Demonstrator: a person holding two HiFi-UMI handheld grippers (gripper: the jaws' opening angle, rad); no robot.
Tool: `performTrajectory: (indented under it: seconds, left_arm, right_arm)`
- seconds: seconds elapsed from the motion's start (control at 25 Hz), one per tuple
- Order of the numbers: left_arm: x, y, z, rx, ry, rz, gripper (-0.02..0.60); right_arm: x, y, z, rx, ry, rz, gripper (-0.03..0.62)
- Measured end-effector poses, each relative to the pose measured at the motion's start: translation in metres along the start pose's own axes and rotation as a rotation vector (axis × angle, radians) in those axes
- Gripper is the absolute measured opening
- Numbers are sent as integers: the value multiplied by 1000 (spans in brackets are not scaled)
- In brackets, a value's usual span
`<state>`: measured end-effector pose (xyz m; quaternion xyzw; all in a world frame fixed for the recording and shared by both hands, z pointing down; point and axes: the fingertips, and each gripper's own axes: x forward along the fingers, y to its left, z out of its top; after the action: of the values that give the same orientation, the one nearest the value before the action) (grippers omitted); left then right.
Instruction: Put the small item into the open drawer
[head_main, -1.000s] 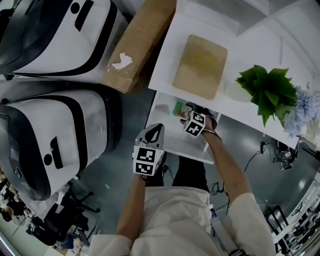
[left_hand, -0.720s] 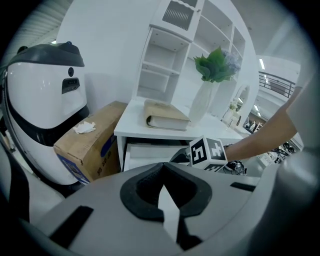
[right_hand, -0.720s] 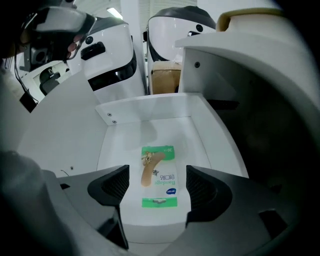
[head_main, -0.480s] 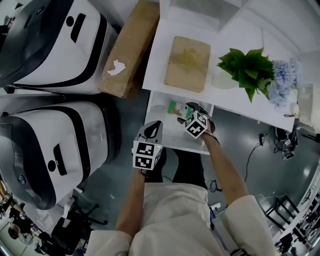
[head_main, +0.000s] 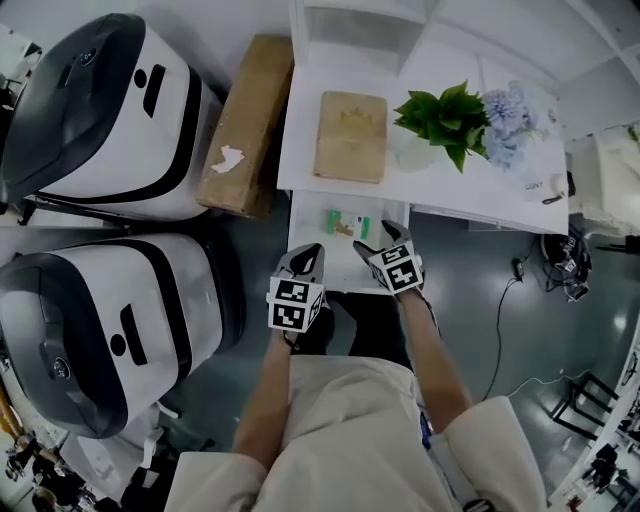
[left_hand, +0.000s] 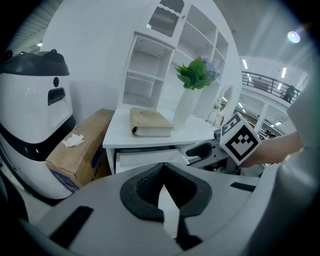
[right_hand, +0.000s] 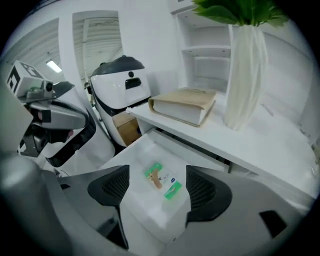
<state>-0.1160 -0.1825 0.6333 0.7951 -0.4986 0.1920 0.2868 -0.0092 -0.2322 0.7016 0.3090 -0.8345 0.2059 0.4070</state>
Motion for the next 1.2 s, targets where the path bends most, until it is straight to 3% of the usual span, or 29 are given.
performTrajectory:
  seconds: [0.52, 0.76, 1.2]
  left_arm:
    - [-20, -14, 15, 94, -4, -88, 17]
    - [-29, -21, 7, 112, 9, -118, 17]
    - [-28, -22, 12, 136, 11, -116, 17]
  right_arm:
    - [-77, 29, -6, 311, -131, -135, 373]
    - [-94, 43, -5, 350, -199, -159, 372]
    - [-90, 52, -7, 349, -202, -140, 371]
